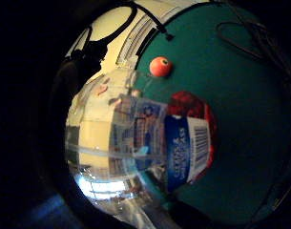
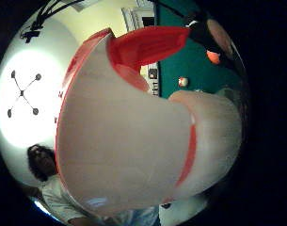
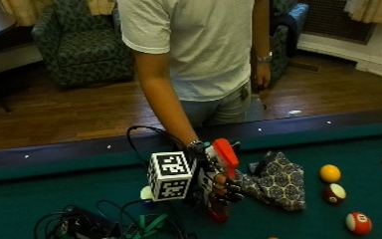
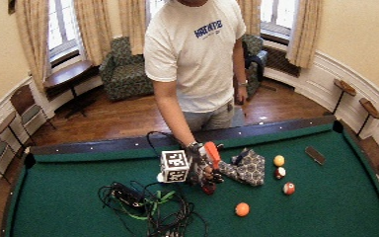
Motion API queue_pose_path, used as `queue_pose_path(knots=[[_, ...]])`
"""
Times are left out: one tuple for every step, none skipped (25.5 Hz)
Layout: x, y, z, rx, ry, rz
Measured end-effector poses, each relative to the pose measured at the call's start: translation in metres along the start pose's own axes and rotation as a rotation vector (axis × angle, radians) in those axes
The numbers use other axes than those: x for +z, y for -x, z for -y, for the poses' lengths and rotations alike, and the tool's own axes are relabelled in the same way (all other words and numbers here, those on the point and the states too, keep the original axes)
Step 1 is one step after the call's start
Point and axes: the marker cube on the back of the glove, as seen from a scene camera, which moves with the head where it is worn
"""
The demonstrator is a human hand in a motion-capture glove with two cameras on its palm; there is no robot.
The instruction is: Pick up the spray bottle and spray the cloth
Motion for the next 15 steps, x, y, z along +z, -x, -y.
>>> queue_pose_path(knots=[[0.001,0.0,0.003,-0.003,0.001,-0.001],[0.001,0.001,0.005,-0.006,0.003,-0.002],[0.001,0.001,0.007,-0.009,0.004,-0.004],[0.002,0.001,0.009,-0.011,0.006,-0.005],[0.002,0.001,0.011,-0.012,0.008,-0.006],[0.003,0.002,0.012,-0.014,0.01,-0.006],[0.003,0.003,0.013,-0.016,0.011,-0.006],[0.003,0.004,0.014,-0.019,0.012,-0.007],[0.004,0.005,0.015,-0.024,0.011,-0.008],[0.004,0.007,0.016,-0.03,0.01,-0.009],[0.004,0.009,0.017,-0.037,0.007,-0.01],[0.004,0.011,0.017,-0.043,0.004,-0.01],[0.005,0.014,0.018,-0.05,0.001,-0.011],[0.005,0.016,0.018,-0.055,0.0,-0.011],[0.006,0.018,0.018,-0.06,0.0,-0.011]])
